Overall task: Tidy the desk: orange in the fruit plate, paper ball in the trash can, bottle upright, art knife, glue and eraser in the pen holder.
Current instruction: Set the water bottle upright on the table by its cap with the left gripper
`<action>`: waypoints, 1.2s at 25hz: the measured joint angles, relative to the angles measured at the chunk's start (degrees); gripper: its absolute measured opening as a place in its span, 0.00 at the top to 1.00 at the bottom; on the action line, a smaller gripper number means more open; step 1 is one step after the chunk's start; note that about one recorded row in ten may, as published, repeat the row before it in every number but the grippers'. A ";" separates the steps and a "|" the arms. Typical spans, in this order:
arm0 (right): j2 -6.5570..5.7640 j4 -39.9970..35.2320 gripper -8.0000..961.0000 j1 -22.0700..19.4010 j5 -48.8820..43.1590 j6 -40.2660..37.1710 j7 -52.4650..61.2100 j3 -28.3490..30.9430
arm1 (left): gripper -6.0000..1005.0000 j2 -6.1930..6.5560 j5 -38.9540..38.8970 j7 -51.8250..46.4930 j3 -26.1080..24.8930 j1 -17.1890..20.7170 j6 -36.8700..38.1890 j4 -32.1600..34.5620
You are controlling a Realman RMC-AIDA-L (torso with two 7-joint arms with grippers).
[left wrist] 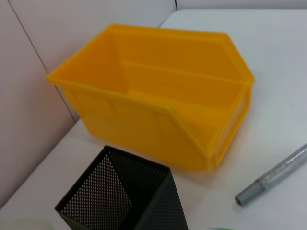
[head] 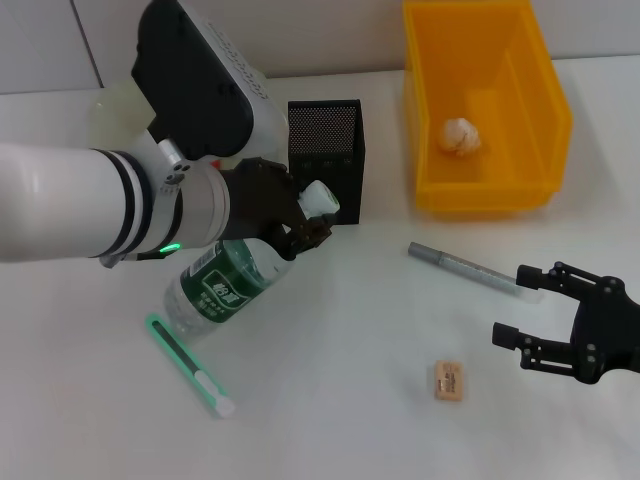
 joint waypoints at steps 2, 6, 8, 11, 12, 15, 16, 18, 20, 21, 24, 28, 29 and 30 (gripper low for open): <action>0.00 0.00 0.13 0.01 0.00 0.00 0.00 0.00 | 0.56 0.00 -0.06 0.03 -0.03 0.74 0.00 1.16; 0.03 -0.01 0.13 0.07 0.00 0.01 0.00 -0.09 | 0.56 -0.01 -0.24 0.09 -0.28 1.73 -0.02 2.70; 0.04 0.00 0.13 0.07 0.00 0.01 0.02 -0.17 | 0.56 -0.01 -0.29 0.09 -0.60 1.90 -0.07 2.81; 0.05 0.00 0.13 0.06 0.00 0.00 0.07 -0.18 | 0.55 -0.01 -0.34 0.09 -0.97 2.29 -0.28 2.89; 0.05 -0.01 0.13 0.06 0.00 -0.01 0.08 -0.18 | 0.55 -0.01 -0.35 0.09 -1.20 2.51 -0.35 3.01; 0.05 -0.01 0.13 0.06 0.00 -0.04 0.08 -0.17 | 0.56 -0.08 -0.51 0.02 -2.06 3.18 -0.41 3.59; 0.05 -0.01 0.13 0.06 0.00 -0.04 0.08 -0.17 | 0.56 -0.08 -0.51 0.02 -2.06 3.18 -0.41 3.59; 0.05 -0.01 0.13 0.11 0.00 -0.06 0.12 -0.25 | 0.56 -0.09 -0.65 -0.09 -2.38 3.65 -0.42 3.95; 0.05 -0.01 0.13 0.23 0.00 -0.08 0.19 -0.33 | 0.56 -0.09 -0.90 -0.07 -2.54 4.07 -0.48 4.21; 0.05 -0.01 0.13 0.23 0.00 -0.08 0.19 -0.33 | 0.56 -0.09 -1.08 -0.01 -2.54 4.25 -0.53 4.29; 0.05 0.00 0.13 0.40 0.01 -0.09 0.31 -0.37 | 0.56 -0.02 -1.28 0.00 -2.69 4.63 -0.59 4.51; 0.05 -0.01 0.13 0.61 0.01 -0.18 0.79 -0.52 | 0.56 -0.09 -1.32 -0.03 -3.12 5.60 -0.63 5.73; 0.05 -0.01 0.13 0.63 0.01 -0.21 0.85 -0.52 | 0.56 -0.12 -1.33 -0.05 -3.20 5.83 -0.63 6.03; 0.05 -0.01 0.13 0.63 0.01 -0.23 0.86 -0.52 | 0.56 -0.12 -1.33 -0.05 -3.20 5.83 -0.63 6.03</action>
